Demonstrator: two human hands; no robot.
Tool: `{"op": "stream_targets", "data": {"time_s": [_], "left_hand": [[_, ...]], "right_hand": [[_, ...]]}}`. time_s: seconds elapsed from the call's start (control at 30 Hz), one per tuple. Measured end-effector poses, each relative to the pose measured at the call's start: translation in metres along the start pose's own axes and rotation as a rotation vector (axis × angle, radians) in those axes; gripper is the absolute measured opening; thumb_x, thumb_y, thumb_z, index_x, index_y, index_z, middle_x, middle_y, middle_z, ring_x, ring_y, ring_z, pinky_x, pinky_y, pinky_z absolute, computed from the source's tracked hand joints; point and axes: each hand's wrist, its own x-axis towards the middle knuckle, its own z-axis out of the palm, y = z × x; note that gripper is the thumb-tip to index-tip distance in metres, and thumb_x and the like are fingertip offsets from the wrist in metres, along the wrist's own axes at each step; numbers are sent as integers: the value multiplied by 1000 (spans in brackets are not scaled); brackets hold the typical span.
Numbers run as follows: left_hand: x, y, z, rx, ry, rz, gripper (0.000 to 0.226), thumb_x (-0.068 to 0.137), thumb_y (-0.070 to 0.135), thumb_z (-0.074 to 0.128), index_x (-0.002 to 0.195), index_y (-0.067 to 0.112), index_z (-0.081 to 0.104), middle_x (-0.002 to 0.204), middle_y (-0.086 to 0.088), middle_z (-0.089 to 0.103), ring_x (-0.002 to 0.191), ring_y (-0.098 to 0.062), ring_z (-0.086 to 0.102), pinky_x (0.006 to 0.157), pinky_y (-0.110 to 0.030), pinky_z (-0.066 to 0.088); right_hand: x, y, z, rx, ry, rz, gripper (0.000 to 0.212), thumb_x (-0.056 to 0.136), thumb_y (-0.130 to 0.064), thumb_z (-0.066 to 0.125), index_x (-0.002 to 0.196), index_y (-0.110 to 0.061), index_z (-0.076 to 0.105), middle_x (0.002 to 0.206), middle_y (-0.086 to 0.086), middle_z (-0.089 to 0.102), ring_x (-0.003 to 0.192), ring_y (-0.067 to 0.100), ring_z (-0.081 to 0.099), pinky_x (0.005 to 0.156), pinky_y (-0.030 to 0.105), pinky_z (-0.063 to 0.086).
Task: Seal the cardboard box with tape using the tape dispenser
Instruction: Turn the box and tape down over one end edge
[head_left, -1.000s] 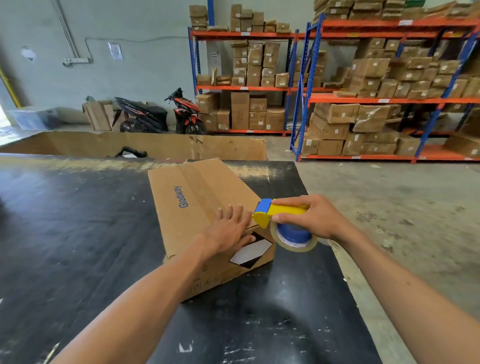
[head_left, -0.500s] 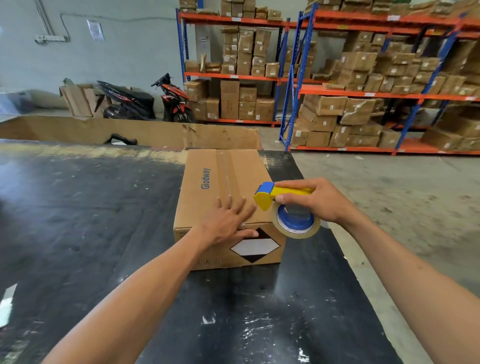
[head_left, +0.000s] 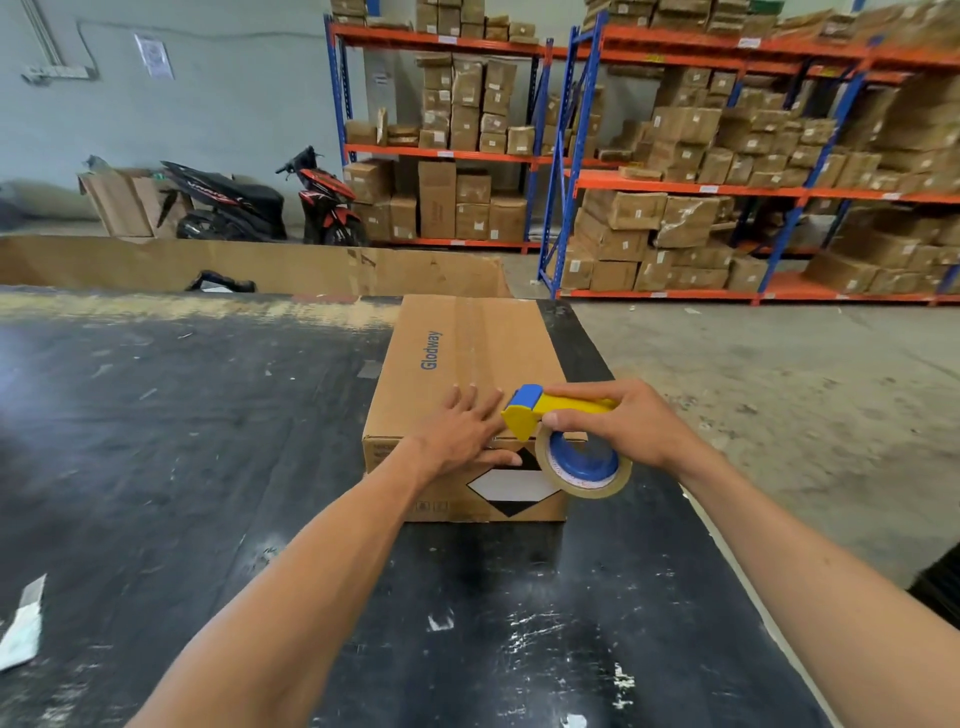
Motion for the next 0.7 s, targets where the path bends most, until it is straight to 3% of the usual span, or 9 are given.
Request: {"op": "stream_targets", "data": {"time_s": [0.07,0.13,0.2,0.27,0.33,0.4,0.47,0.53,0.7], "left_hand": [[-2,-2,-1,90,79,20,95,84,81,16,158,22,9,166,-12,7,151,-40,2,119,-60,-2],[-11,-4,-4,-46,174,35,93,90,73,33,158,13,8,166,-12,5,152,-31,-5,121,-52,-8],[-30,-1,-14,-594,262,-60,78,94,50,50,157,16,19,165,-6,15,153,-23,6,123,-41,3],[-50,3,-31,-1180,316,-289,52,97,33,52,147,20,45,154,-1,43,142,-20,37,118,-40,29],[-68,6,-45,-1746,265,-471,39,102,35,46,130,11,59,133,-12,63,119,-27,62,105,-44,48],[-84,5,-56,-2184,141,-535,52,101,47,42,124,3,59,119,-23,68,108,-36,68,98,-50,52],[-96,2,-65,-2339,68,-513,61,98,54,45,126,1,56,119,-28,67,110,-41,67,100,-51,50],[-104,3,-74,-2401,100,-467,62,97,53,48,128,0,54,121,-28,66,112,-41,66,101,-50,49],[-117,2,-88,-2262,188,-507,47,96,42,57,123,3,60,113,-19,72,104,-30,71,91,-43,56]], "right_hand": [[-3,1,2,-107,20,-11,39,71,-61,82,109,-58,73,100,-18,73,91,11,68,75,27,57],[-7,6,2,-322,62,-116,42,68,-74,74,109,-67,67,87,-11,62,81,9,60,69,29,47],[-13,12,1,-475,128,-284,47,69,-79,66,113,-66,63,79,-9,52,72,6,53,63,25,37],[-19,15,-2,-487,186,-409,51,73,-74,68,121,-57,66,81,-9,51,71,7,51,61,21,36],[-22,11,-4,-468,259,-529,53,76,-65,72,126,-47,68,87,-6,51,74,10,50,62,15,36],[-22,3,-4,-441,325,-631,55,77,-58,76,128,-37,70,91,-4,51,77,7,47,65,8,33],[-19,-4,1,-429,363,-711,56,78,-54,78,129,-32,68,92,-2,50,78,8,45,65,8,33],[-15,-7,12,-443,330,-755,56,80,-57,77,130,-34,67,92,-2,50,76,9,48,64,11,37],[-11,-1,41,-485,228,-705,55,81,-64,72,131,-41,66,92,-2,51,73,13,53,61,17,41]]}}
